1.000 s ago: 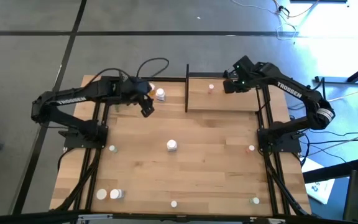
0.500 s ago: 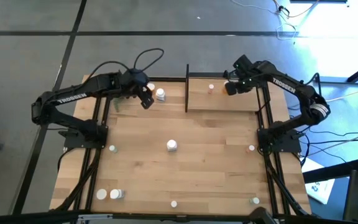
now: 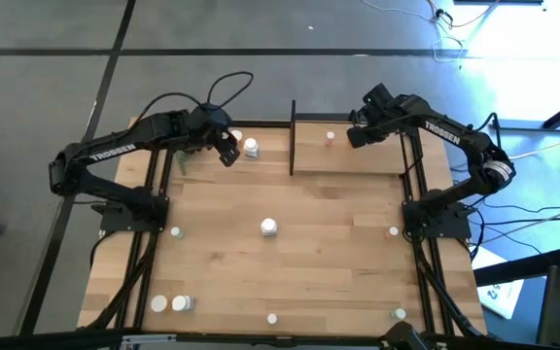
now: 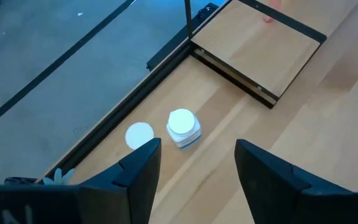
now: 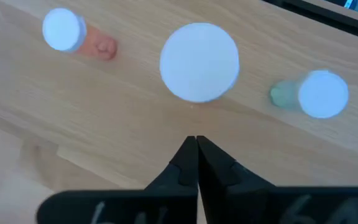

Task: Pick and place medicine bottles onto shelf by color
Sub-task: Adjust the pill bottles on the shelf

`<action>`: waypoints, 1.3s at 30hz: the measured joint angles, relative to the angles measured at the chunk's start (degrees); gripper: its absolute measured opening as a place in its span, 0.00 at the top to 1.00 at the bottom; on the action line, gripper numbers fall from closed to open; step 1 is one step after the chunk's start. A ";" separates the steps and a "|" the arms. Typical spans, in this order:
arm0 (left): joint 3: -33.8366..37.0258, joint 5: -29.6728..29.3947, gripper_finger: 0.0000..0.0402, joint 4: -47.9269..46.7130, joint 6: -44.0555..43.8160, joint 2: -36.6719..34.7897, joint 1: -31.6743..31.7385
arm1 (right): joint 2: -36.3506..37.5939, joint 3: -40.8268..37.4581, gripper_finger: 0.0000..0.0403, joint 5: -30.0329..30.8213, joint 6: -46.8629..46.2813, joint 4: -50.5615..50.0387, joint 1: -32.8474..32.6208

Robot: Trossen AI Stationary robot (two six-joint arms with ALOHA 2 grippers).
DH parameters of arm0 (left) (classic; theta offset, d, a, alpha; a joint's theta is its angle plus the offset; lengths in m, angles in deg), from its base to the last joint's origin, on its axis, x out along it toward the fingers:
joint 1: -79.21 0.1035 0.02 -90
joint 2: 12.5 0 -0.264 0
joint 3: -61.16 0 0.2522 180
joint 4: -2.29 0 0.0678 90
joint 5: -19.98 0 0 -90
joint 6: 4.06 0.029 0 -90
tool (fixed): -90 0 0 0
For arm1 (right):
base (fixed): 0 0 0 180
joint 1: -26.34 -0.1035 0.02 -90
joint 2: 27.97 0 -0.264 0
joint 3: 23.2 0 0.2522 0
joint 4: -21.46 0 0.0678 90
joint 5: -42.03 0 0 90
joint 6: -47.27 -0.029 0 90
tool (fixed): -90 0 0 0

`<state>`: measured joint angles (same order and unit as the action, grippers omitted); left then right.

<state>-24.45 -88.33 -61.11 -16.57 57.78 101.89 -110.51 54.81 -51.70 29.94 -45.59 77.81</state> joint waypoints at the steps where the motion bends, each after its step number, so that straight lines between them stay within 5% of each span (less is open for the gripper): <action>1: 0.00 0.00 0.50 0.00 0.60 0.00 0.12 | 0.00 0.00 1.00 -0.20 0.10 -0.04 -0.15; 8: 0.00 0.00 0.50 0.00 1.22 0.00 0.23 | -0.02 0.00 1.00 -2.00 1.05 -0.05 -2.24; 39: 0.00 0.00 0.50 -0.01 4.27 0.00 0.70 | -6.38 -0.02 1.00 8.43 -1.91 7.09 -3.70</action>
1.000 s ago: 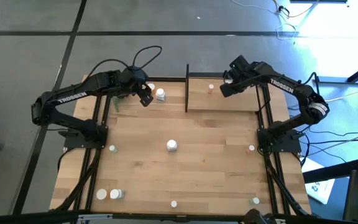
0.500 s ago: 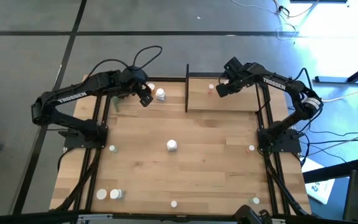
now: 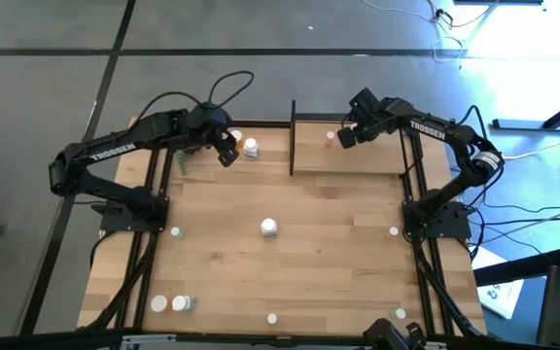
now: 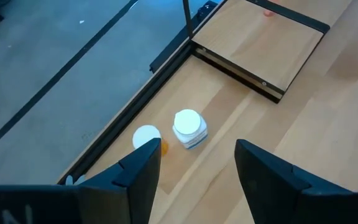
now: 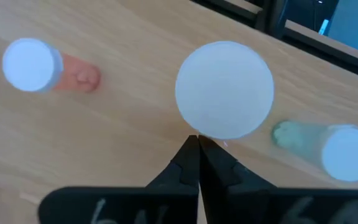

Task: Pick and place medicine bottles onto shelf by color
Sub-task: Adjust the pill bottles on the shelf

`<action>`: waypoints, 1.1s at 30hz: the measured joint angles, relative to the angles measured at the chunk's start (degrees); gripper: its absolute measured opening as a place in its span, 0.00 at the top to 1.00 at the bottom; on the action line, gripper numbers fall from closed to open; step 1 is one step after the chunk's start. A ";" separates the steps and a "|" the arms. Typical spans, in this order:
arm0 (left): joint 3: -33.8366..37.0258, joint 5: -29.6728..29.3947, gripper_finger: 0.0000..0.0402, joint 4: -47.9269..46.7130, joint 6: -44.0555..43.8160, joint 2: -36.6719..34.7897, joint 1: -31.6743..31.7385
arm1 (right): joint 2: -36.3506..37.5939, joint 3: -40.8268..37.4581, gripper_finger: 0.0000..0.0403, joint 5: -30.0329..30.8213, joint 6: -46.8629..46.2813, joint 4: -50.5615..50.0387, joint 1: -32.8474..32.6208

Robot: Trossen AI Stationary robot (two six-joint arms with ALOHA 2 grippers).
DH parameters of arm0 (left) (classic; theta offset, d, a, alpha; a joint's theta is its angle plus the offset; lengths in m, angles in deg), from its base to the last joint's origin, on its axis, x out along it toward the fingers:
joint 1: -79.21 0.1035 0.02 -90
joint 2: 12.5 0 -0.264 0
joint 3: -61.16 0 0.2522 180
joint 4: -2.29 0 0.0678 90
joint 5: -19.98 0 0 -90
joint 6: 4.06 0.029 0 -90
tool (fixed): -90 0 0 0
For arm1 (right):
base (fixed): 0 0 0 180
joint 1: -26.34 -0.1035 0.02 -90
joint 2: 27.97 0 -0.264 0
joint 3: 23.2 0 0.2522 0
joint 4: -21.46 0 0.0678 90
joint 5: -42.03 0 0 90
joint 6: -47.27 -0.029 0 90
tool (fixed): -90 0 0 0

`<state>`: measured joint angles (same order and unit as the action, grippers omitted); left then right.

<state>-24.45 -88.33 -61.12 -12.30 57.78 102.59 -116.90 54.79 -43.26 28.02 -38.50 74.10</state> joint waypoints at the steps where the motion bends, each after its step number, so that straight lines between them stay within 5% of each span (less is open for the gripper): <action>1: 0.00 -0.02 0.50 0.00 -0.01 0.00 0.04 | 0.00 0.00 1.00 0.15 0.00 0.02 0.00; 15: 0.00 -0.02 0.50 -0.02 0.95 -0.01 0.52 | 0.04 0.00 1.00 -12.78 3.20 4.11 -6.50; 33: 0.00 -0.02 0.50 -0.02 0.95 -0.02 0.52 | 1.46 0.00 1.00 3.00 -1.40 8.60 -21.26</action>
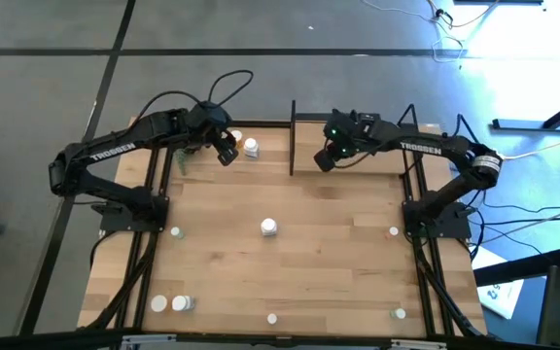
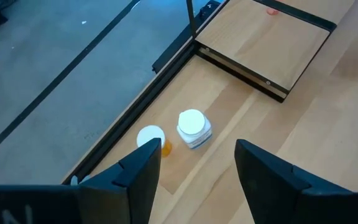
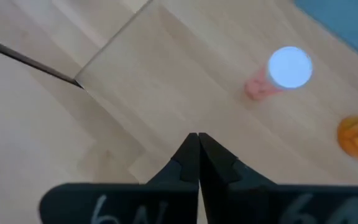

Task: Pick and place medicine bottles onto shelf by color
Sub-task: Adjust the pill bottles on the shelf

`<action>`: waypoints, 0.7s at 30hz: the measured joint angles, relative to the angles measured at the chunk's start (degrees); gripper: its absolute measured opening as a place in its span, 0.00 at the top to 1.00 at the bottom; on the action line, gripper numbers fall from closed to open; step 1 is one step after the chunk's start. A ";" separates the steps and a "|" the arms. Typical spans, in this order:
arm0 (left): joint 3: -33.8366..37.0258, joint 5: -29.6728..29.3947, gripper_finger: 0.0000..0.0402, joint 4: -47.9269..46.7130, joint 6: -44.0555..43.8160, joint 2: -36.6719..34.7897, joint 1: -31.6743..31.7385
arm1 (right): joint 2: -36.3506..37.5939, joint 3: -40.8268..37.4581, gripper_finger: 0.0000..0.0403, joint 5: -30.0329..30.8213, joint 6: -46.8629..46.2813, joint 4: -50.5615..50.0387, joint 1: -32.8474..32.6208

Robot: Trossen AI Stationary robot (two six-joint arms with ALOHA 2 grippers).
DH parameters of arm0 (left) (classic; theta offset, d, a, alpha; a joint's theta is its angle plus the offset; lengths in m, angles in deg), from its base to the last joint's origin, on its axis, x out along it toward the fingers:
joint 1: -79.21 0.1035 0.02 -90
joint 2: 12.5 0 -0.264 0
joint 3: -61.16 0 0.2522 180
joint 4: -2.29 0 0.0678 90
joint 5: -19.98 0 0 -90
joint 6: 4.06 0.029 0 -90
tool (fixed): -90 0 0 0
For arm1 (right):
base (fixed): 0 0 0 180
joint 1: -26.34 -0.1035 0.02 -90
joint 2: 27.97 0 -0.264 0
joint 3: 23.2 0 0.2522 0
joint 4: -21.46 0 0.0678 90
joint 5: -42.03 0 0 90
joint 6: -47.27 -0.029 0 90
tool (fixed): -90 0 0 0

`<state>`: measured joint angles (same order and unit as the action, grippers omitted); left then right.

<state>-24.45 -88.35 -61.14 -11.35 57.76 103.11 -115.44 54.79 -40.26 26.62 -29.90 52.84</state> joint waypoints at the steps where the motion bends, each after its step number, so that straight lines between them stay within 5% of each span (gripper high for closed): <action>1: 0.00 0.01 0.50 0.00 0.02 0.00 0.00 | 0.78 0.00 1.00 1.32 -0.66 -0.36 -0.99; 7: 0.00 -0.02 0.50 0.00 0.56 0.00 0.00 | 8.20 -6.56 1.00 8.74 -10.26 2.66 -6.50; 13: 0.00 -0.02 0.50 0.00 1.88 0.00 0.00 | 13.90 -20.86 1.00 11.61 -7.41 33.32 -11.81; 21: 0.00 0.01 0.50 0.00 1.86 0.00 0.00 | 13.80 -31.44 1.00 13.11 -5.89 44.96 -9.38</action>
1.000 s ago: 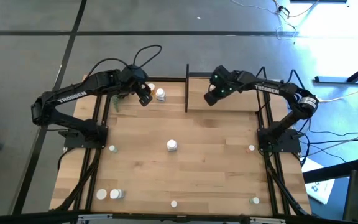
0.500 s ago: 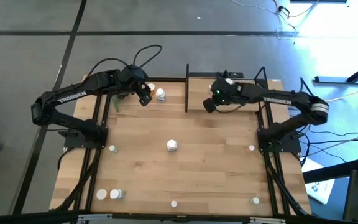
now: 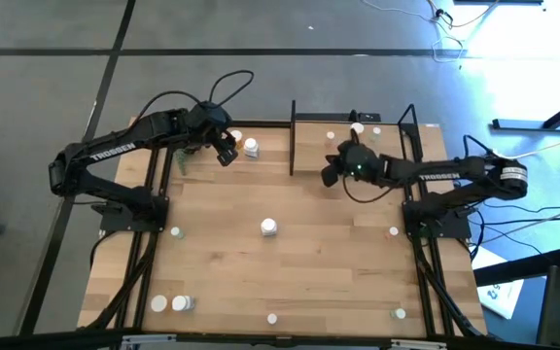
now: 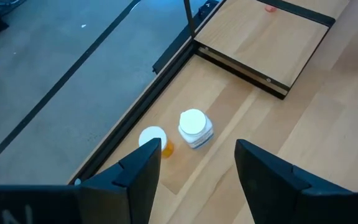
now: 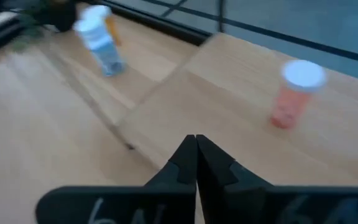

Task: Pick and place medicine bottles onto shelf by color
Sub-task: Adjust the pill bottles on the shelf

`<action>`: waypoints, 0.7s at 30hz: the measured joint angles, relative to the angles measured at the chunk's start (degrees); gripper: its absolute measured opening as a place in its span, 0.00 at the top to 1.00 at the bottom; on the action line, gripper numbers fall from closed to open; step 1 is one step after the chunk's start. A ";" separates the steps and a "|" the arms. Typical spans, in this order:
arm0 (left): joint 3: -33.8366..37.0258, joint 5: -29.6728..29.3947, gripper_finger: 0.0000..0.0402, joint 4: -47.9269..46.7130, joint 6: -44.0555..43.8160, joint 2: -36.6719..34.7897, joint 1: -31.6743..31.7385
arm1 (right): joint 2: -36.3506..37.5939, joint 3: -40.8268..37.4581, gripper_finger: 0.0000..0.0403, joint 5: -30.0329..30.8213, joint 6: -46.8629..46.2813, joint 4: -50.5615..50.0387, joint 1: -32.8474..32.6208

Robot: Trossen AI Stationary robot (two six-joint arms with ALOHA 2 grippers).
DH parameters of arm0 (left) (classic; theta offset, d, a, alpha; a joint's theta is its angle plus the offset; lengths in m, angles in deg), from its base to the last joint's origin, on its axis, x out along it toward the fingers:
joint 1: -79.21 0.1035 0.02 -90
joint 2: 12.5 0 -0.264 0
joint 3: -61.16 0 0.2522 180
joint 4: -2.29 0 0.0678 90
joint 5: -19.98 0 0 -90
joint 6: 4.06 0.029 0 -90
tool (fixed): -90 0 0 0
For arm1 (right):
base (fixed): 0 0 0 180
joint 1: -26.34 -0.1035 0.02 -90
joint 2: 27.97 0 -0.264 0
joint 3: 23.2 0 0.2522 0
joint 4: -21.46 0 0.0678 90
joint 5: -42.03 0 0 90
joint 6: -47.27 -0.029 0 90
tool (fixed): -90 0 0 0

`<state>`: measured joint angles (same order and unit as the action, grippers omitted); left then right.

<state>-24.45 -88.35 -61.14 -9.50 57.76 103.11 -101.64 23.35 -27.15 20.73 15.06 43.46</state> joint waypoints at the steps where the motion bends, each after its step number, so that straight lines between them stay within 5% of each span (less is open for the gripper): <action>1: 0.00 0.00 0.50 -0.01 -0.01 0.00 0.00 | -0.01 -0.34 1.00 -0.66 1.00 0.74 0.91; 15: 0.00 -0.01 0.50 0.00 -0.11 0.00 0.00 | -0.20 3.93 1.00 -22.12 7.36 -9.70 16.02; 21: 0.00 -0.02 0.50 0.00 -0.16 0.00 0.00 | -2.35 10.12 1.00 -23.10 13.32 -20.62 16.20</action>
<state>-24.45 -88.37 -61.14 -9.65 57.76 103.11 -103.98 33.47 -50.25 34.05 -5.55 59.66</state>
